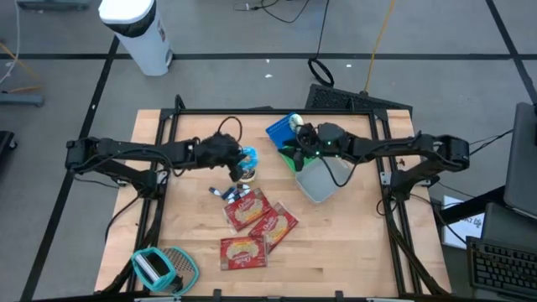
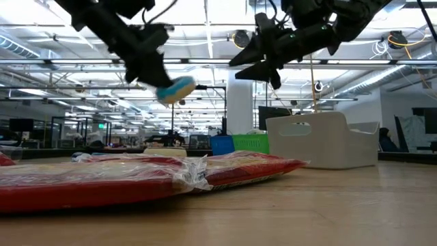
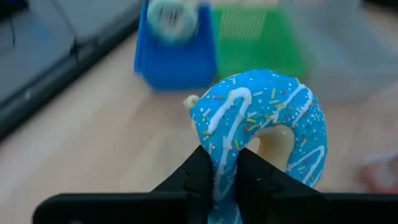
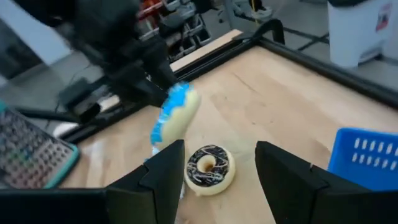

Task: Pick & Place Food Item
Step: Put the blue donut into the blue bin

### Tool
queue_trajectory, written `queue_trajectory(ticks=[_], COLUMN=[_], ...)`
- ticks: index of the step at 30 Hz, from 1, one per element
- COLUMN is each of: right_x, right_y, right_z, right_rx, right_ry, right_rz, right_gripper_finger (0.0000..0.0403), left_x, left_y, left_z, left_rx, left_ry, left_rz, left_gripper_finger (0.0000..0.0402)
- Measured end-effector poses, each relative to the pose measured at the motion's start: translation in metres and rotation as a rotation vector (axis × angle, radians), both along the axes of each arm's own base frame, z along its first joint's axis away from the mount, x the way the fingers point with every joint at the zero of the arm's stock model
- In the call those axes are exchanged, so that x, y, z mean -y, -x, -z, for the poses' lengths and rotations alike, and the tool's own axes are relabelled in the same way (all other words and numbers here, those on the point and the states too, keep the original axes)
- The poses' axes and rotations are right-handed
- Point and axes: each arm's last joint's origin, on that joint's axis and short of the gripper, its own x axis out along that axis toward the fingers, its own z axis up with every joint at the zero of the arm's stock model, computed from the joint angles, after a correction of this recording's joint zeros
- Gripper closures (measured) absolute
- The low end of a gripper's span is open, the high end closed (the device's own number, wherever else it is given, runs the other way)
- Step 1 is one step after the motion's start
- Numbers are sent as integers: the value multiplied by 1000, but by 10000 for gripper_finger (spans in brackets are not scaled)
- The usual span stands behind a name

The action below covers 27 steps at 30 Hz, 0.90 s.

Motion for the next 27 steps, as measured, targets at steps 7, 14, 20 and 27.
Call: queue_trajectory(ticks=[7, 14, 20, 27], right_x=[0, -1, -1, -4], right_y=[-16, -26, -26, -30], right_z=[14, 14, 11, 8], right_rx=[52, 184, 208, 224], right_ry=[-30, -60, -54, -53], right_rz=[-9, -79, -84, -115], right_gripper_finger=[215, 215, 189, 137], left_x=[-2, -2, -3, -8], left_y=[-11, -12, -12, -11], left_z=[-15, -18, -18, -18], left_rx=[155, 173, 164, 163], left_ry=[-107, -151, -174, -181], left_rz=[47, 67, 59, 29], left_gripper_finger=[337, 337, 337, 337])
